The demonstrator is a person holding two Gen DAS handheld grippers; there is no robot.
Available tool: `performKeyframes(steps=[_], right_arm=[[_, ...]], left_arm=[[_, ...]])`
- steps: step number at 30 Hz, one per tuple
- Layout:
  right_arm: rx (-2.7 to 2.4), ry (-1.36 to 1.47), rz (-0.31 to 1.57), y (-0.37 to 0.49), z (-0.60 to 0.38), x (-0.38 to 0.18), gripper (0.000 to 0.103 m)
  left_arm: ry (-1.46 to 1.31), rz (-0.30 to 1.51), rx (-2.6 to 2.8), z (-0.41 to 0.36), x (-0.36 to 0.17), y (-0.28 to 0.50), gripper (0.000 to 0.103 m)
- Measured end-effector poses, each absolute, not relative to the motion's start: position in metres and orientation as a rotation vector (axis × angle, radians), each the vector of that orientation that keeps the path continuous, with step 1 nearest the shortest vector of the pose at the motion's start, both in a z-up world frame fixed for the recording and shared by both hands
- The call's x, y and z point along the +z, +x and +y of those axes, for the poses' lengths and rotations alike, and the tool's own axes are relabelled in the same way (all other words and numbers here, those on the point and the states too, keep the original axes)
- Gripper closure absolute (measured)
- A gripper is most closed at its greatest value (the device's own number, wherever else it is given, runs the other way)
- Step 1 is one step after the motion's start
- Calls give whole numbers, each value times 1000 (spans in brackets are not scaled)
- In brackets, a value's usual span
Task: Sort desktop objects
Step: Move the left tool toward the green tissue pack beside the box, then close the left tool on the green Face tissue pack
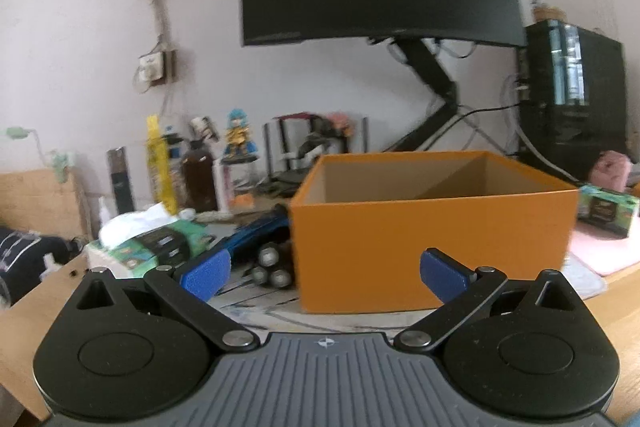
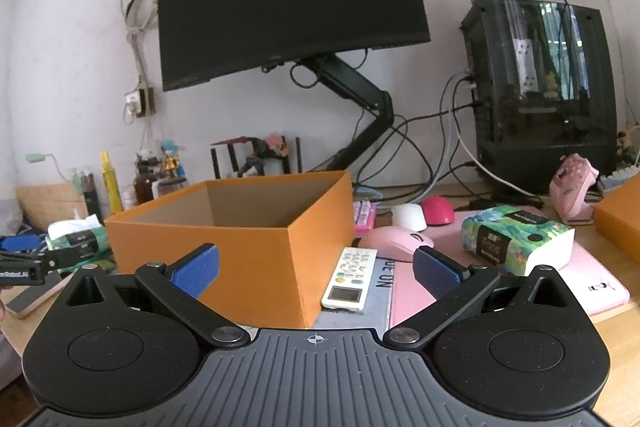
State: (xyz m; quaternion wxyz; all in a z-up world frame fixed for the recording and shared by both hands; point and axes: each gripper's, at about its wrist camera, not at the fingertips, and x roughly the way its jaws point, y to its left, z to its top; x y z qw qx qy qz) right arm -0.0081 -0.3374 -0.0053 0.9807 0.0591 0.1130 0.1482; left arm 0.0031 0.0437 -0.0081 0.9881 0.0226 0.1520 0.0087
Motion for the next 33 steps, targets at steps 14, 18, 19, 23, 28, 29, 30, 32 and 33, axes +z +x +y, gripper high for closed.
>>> performKeyframes(steps=[14, 18, 19, 23, 28, 29, 30, 32, 33], right_arm=[[306, 106, 237, -7, -332, -6, 0], [310, 100, 233, -12, -331, -6, 0], [311, 98, 232, -13, -331, -6, 0], [328, 91, 228, -4, -316, 3, 0], [358, 84, 235, -9, -305, 0, 0], [363, 82, 238, -10, -303, -1, 0], [367, 82, 240, -11, -301, -1, 0], [375, 81, 244, -14, -298, -2, 0], [378, 78, 246, -10, -293, -1, 0]], left_arm=[[-27, 341, 60, 127, -7, 23, 0], [17, 345, 96, 148, 2, 33, 0], [32, 348, 99, 153, 4, 35, 0], [88, 387, 98, 170, 8, 51, 0], [165, 470, 93, 185, 7, 79, 0], [184, 492, 87, 187, 6, 86, 0], [203, 514, 80, 189, 4, 91, 0], [244, 561, 75, 191, 1, 103, 1], [264, 580, 69, 192, -1, 109, 1]])
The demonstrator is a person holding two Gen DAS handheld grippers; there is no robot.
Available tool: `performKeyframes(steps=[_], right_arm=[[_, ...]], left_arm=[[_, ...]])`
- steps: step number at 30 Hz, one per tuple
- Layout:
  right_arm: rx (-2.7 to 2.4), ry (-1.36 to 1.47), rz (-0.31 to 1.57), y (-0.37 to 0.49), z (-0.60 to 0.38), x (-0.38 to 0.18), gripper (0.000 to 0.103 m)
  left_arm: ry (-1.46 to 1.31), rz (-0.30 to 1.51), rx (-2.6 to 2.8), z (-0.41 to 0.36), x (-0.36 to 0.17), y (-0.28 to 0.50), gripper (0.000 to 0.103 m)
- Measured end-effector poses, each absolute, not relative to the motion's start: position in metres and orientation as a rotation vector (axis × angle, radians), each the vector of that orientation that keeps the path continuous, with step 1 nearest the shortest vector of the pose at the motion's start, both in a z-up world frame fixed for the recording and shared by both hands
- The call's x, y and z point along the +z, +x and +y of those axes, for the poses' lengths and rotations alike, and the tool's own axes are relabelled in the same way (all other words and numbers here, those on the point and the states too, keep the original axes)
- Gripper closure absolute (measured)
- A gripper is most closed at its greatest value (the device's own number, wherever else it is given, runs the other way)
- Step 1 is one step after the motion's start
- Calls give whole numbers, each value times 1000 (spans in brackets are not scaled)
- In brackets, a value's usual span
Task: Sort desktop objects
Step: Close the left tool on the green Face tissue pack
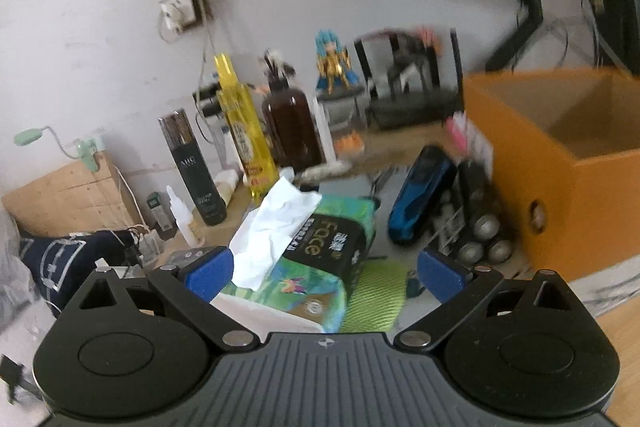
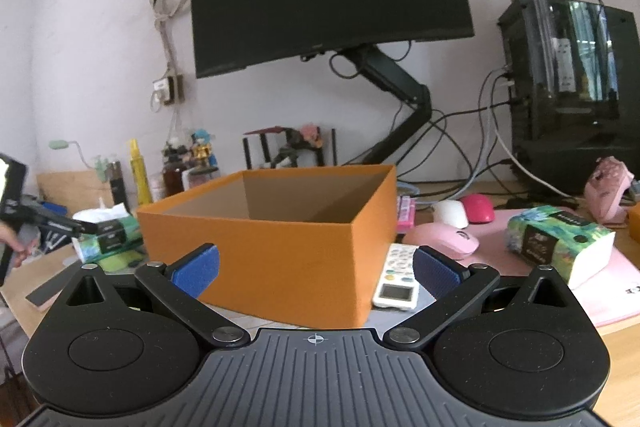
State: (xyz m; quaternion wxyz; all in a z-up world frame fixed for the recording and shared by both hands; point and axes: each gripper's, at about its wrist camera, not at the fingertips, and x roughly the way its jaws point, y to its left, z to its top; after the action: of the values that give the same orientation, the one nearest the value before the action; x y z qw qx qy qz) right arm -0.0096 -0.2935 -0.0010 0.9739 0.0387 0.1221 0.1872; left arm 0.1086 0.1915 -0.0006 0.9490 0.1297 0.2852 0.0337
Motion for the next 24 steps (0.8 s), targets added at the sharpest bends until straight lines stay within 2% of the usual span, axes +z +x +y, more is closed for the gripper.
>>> performKeyframes(steps=[11, 18, 24], right_arm=[[422, 70, 265, -2, -262, 1, 0], [414, 77, 291, 10, -253, -2, 0], [412, 76, 292, 6, -251, -2, 0]], left_arm=[[435, 748, 69, 207, -7, 164, 0], [437, 884, -20, 216, -20, 188, 0], [473, 875, 8, 219, -26, 197, 0]])
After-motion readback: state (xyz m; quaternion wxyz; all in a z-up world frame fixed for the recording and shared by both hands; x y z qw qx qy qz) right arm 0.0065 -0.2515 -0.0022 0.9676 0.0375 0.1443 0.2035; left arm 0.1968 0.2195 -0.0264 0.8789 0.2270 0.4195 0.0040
